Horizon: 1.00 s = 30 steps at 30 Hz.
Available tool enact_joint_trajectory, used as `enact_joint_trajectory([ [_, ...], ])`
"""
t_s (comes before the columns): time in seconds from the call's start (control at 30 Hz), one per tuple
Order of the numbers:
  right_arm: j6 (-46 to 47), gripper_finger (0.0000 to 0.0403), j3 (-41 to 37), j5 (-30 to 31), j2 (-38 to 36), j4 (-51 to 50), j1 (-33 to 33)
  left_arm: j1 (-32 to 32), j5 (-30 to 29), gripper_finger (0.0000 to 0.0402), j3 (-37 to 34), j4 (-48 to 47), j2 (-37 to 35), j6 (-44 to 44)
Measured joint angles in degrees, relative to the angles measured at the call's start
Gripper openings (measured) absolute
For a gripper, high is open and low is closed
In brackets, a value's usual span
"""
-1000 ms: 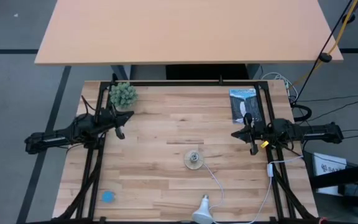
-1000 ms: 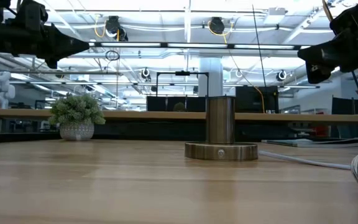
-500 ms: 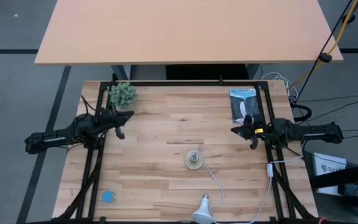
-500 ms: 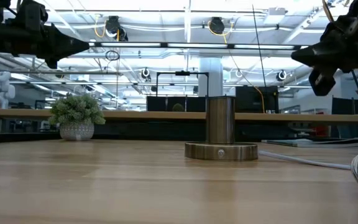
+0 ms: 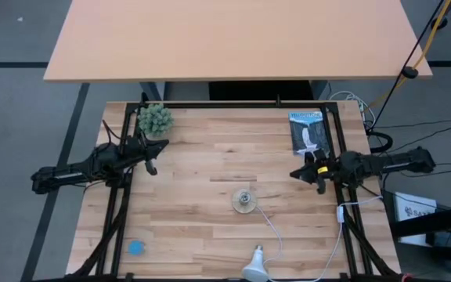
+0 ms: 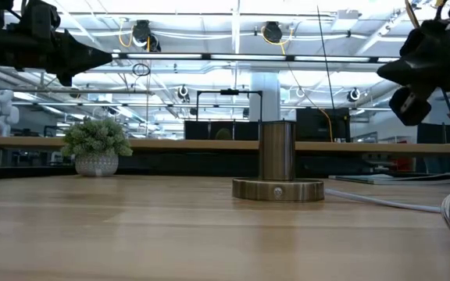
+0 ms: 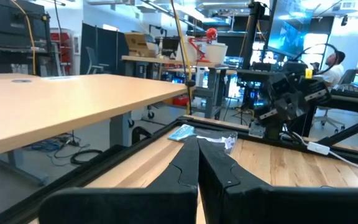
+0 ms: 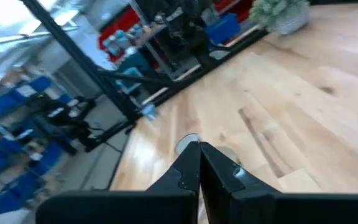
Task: Screw lightbulb
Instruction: Insert the lightbulb into the lamp
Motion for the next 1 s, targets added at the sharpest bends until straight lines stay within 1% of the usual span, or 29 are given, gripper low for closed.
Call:
enact_joint_trajectory([
  [0.1,-1.32,0.0,3.82,5.85,7.36,0.08,3.65,0.0,0.0,0.0,0.0,0.0,0.01,0.0],
  [0.2,-1.7,0.0,9.82,10.8,17.26,-2.61,6.83,0.0,0.0,0.0,0.01,0.0,0.01,0.0],
  [0.27,-0.38,0.0,14.99,12.9,24.87,-8.25,8.36,0.0,0.0,0.0,0.0,0.0,0.0,0.0],
  [0.33,2.47,0.0,20.93,13.18,33.1,-16.51,9.48,0.0,0.0,0.0,0.0,0.0,0.0,0.0],
  [0.4,5.99,0.0,27.33,12.66,41.18,-26.75,10.41,0.0,0.0,0.0,0.01,0.0,0.01,0.0],
  [0.47,8.84,0.0,33.83,9.99,48.89,-36.49,11.17,0.0,0.0,0.0,0.0,0.0,0.0,0.0],
  [0.53,10.12,0.0,39.75,5.51,55.75,-43.88,12.04,0.0,0.0,0.0,0.01,0.0,0.01,0.0],
  [0.6,11.12,0.0,44.97,1.15,61.55,-48.83,13.38,0.0,0.0,0.0,0.0,0.0,0.01,0.0],
  [0.7,12.54,0.0,51.8,-1.88,68.31,-50.24,16.09,0.0,0.0,0.0,0.0,0.0,0.02,0.0],
  [0.9,21.02,0.0,63.49,-2.25,79.21,-50.34,21.61,0.0,0.0,0.0,0.02,0.0,0.02,0.0],
  [1.0,25.41,0.0,68.51,-3.55,84.57,-50.35,24.3,0.0,0.0,0.0,0.01,0.0,0.01,0.0],
])
